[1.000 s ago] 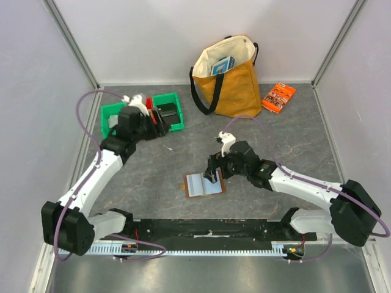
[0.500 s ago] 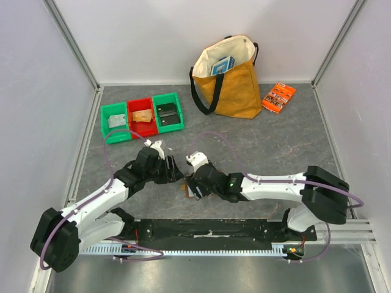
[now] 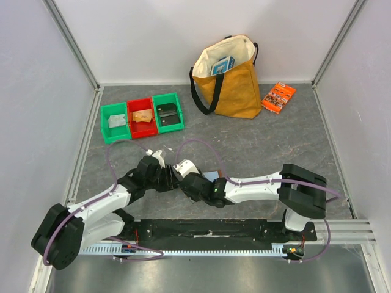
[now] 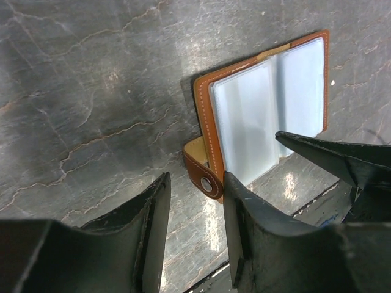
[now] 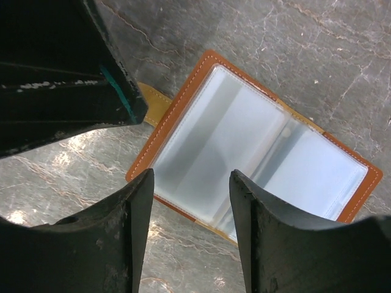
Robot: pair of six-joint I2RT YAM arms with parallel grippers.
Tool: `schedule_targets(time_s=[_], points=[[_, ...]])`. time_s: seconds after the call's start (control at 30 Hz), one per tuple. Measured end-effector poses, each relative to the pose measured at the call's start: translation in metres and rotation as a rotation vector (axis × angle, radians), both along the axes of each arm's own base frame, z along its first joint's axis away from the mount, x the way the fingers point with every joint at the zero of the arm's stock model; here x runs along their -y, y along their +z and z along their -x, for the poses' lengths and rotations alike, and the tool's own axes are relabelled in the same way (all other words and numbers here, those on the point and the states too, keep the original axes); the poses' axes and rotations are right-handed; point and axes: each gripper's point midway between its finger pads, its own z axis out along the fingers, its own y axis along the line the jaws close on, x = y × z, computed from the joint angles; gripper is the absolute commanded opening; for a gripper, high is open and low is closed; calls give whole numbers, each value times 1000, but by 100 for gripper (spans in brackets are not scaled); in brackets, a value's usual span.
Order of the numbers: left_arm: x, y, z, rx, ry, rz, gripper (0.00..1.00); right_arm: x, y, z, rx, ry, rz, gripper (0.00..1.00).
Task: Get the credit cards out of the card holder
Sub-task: Remove the credit card from the card holder.
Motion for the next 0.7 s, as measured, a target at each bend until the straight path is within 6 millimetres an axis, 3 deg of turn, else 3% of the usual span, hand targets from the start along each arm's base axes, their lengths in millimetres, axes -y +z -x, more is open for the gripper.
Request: schedule_targets(time_s=[0.13, 0.3, 0.37, 0.53, 0.7], points=[[-2, -10, 5, -24, 9, 2, 33, 4, -7, 2, -3, -2, 31, 58], [-2, -17, 11, -54, 10, 10, 8, 8, -7, -1, 11, -18, 42, 54], [-2, -18, 12, -61, 15, 12, 2, 9, -6, -2, 18, -27, 44, 53], [-2, -21, 13, -60, 22, 22, 2, 11, -8, -3, 20, -34, 53, 53], [-1, -21, 13, -60, 26, 33, 2, 9, -8, 2, 11, -20, 51, 60]])
